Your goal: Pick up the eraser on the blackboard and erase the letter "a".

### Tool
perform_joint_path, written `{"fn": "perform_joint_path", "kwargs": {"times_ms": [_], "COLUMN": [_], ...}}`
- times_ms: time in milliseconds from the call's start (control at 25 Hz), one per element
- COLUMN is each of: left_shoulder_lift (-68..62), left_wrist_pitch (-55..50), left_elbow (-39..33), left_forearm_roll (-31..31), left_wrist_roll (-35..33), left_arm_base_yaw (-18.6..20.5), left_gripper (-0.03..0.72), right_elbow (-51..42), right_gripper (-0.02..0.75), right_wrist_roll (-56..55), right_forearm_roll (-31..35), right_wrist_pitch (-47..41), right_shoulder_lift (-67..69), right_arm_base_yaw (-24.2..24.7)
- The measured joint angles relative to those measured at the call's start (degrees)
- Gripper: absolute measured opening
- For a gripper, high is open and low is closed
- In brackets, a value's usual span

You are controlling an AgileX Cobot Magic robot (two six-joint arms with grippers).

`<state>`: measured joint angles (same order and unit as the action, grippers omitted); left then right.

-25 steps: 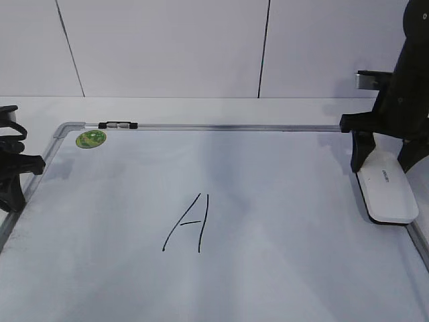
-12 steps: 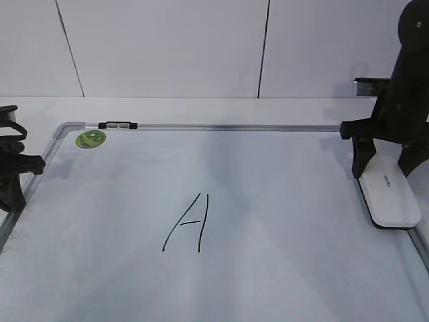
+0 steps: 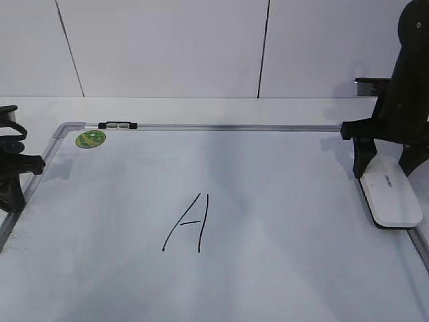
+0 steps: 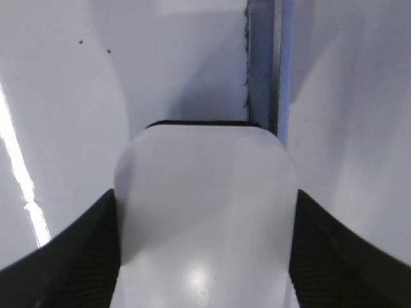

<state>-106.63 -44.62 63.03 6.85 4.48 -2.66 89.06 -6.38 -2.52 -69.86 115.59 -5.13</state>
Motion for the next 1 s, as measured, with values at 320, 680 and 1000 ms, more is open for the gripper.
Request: {"fn": "perform_joint_path", "kwargs": {"times_ms": [320, 680, 1000], "left_shoulder_lift": [0.0, 0.0, 0.0], "left_wrist_pitch": [0.0, 0.0, 0.0], "left_elbow": [0.0, 0.0, 0.0], "left_forearm_roll": [0.0, 0.1, 0.1], "left_wrist_roll": [0.0, 0.0, 0.0], "left_arm_base_yaw": [0.0, 0.0, 0.0], "left_gripper": [0.062, 0.063, 0.064], "right_elbow": [0.0, 0.0, 0.0], "right_gripper": [0.53, 0.53, 0.529], "right_wrist_roll": [0.0, 0.1, 0.1], "right_forearm_roll": [-0.08, -0.08, 0.73], "right_wrist_pitch": [0.0, 0.09, 0.32], "right_shoulder_lift": [0.0, 0.32, 1.19], "right_arm_base_yaw": [0.0, 0.0, 0.0]}}
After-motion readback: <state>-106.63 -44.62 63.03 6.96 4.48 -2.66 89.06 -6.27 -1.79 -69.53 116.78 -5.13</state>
